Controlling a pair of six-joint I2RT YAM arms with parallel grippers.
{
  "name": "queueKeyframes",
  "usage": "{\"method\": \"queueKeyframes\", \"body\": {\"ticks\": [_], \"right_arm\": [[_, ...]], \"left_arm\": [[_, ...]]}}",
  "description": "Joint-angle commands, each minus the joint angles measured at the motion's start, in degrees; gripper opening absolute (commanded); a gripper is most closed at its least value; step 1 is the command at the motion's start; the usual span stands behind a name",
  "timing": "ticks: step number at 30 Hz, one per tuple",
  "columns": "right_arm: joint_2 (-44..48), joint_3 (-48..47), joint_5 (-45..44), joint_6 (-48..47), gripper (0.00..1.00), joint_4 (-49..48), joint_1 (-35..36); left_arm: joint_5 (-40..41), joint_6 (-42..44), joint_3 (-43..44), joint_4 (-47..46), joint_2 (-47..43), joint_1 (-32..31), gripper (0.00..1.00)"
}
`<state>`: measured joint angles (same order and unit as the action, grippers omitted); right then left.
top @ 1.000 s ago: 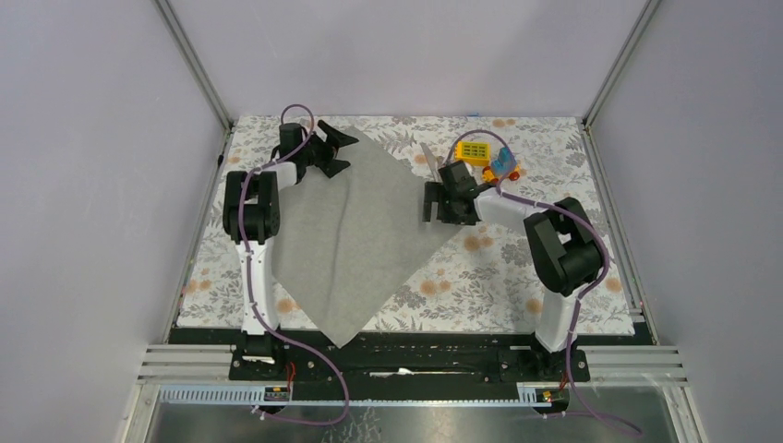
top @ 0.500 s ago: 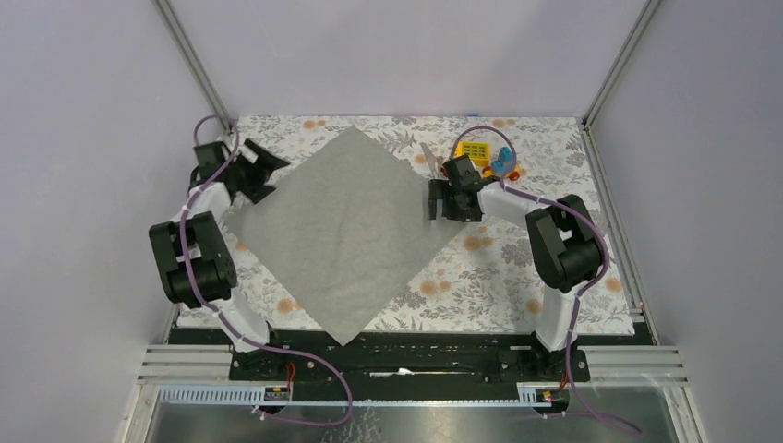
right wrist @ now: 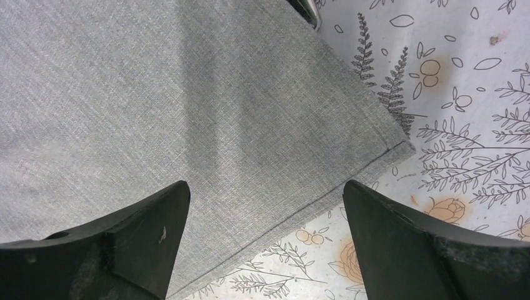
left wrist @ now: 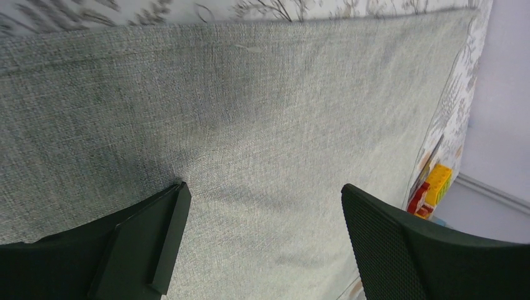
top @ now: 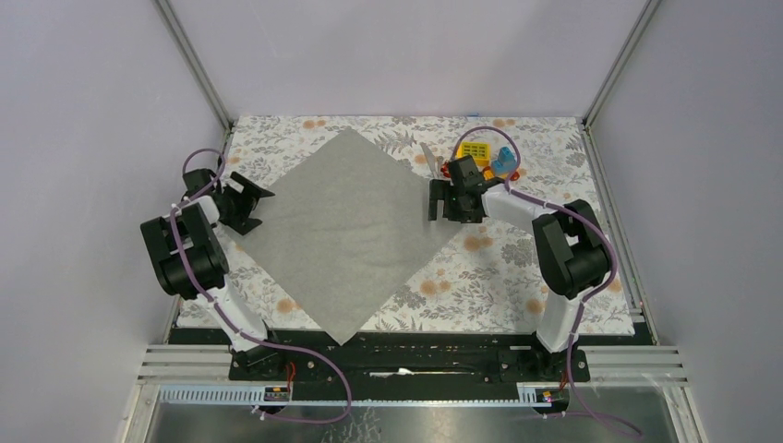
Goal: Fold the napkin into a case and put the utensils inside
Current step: Smooth out the napkin at the center of the board.
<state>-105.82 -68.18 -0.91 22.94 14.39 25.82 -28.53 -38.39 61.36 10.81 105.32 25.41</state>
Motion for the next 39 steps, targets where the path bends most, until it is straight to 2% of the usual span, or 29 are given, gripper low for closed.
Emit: {"method": "queueKeyframes", "body": {"ticks": [1, 7, 13, 21, 31, 35, 39], "right_arm": [[-0.89, -3.44, 2.29, -0.31, 1.0, -3.09, -0.39], [-5.82, -11.07, 7.65, -1.3, 0.99, -9.67, -0.29], [-16.21, -26.14, 8.99, -4.19, 1.0, -5.43, -0.19], [-26.71, -39.12, 7.46, -3.92, 1.0, 1.88, -0.13], [-26.87, -36.04, -1.75, -4.53, 1.0, 7.69, -0.16], [-24.95, -32.99, -7.36, -6.14, 1.0, 9.89, -0.41], [-22.97, -30.97, -11.96, -9.15, 1.0, 9.82, -1.14]], "left_arm": [[10.14, 3.73, -1.18, 4.22, -0.4, 2.88, 0.99], [10.42, 4.36, -2.07, 4.72, -2.22, 2.85, 0.99], [6.34, 4.21, -2.55, 2.92, -3.06, 2.64, 0.99], [9.23, 7.23, -1.39, 3.75, -7.49, -2.32, 0.99], [12.39, 8.78, -0.69, 4.48, -12.89, -7.24, 0.99], [8.09, 6.92, -1.24, 6.3, -15.42, -8.9, 0.99], [3.81, 5.23, -6.26, 5.64, -22.36, -10.86, 0.99]]}}
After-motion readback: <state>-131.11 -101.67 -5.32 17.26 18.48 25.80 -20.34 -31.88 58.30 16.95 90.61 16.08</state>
